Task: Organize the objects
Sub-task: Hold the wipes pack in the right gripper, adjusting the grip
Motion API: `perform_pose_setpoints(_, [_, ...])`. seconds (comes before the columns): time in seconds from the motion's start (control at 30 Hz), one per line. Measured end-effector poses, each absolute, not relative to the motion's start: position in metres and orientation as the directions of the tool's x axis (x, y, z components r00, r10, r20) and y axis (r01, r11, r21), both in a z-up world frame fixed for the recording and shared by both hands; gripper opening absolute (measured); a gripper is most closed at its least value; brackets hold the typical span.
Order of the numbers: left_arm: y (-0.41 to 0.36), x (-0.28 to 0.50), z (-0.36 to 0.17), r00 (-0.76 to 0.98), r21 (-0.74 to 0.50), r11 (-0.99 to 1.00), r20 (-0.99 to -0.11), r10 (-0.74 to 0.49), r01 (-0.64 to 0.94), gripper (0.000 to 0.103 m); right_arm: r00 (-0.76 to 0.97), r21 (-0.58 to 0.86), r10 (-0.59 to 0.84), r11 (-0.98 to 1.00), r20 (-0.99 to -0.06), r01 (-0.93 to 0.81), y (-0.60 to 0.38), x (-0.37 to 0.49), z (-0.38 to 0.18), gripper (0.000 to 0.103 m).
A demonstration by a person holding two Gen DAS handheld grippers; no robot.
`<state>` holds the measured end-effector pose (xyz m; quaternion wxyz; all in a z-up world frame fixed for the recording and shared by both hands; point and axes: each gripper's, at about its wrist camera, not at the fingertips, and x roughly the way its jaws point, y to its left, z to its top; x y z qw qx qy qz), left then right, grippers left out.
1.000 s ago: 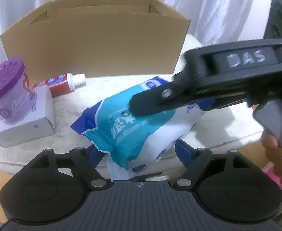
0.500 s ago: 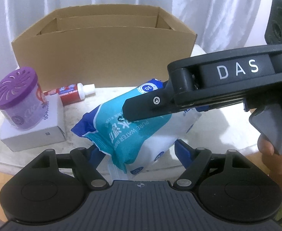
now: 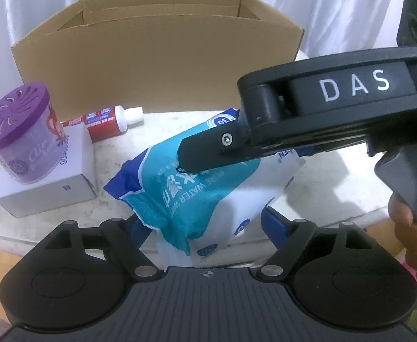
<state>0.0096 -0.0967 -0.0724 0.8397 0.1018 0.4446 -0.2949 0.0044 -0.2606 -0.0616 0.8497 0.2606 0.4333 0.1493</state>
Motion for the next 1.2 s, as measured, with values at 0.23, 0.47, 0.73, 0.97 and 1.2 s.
perform_pose_setpoints(0.23, [-0.098, 0.013, -0.074, 0.426, -0.103, 0.802, -0.804, -0.416, 0.588, 0.079, 0.576, 0.571, 0.48, 0.821, -0.662, -0.028, -0.259, 0.007, -0.062, 0.088])
perform_pose_setpoints(0.47, [-0.099, 0.009, -0.068, 0.414, -0.11, 0.798, -0.808, -0.42, 0.593, 0.079, 0.568, 0.567, 0.481, 0.823, -0.668, -0.03, -0.26, 0.005, -0.061, 0.089])
perform_pose_setpoints(0.73, [-0.101, 0.014, -0.071, 0.413, -0.104, 0.802, -0.814, -0.409, 0.588, 0.081, 0.581, 0.58, 0.471, 0.815, -0.663, 0.001, -0.274, -0.001, -0.062, 0.089])
perform_pose_setpoints(0.97, [-0.105, 0.013, -0.072, 0.418, -0.094, 0.796, -0.811, -0.409, 0.597, 0.083, 0.572, 0.6, 0.493, 0.8, -0.655, 0.0, -0.27, -0.001, -0.067, 0.09])
perform_pose_setpoints(1.2, [-0.106, 0.009, -0.069, 0.412, -0.099, 0.791, -0.811, -0.416, 0.604, 0.082, 0.563, 0.589, 0.495, 0.808, -0.662, -0.019, -0.265, -0.003, -0.064, 0.091])
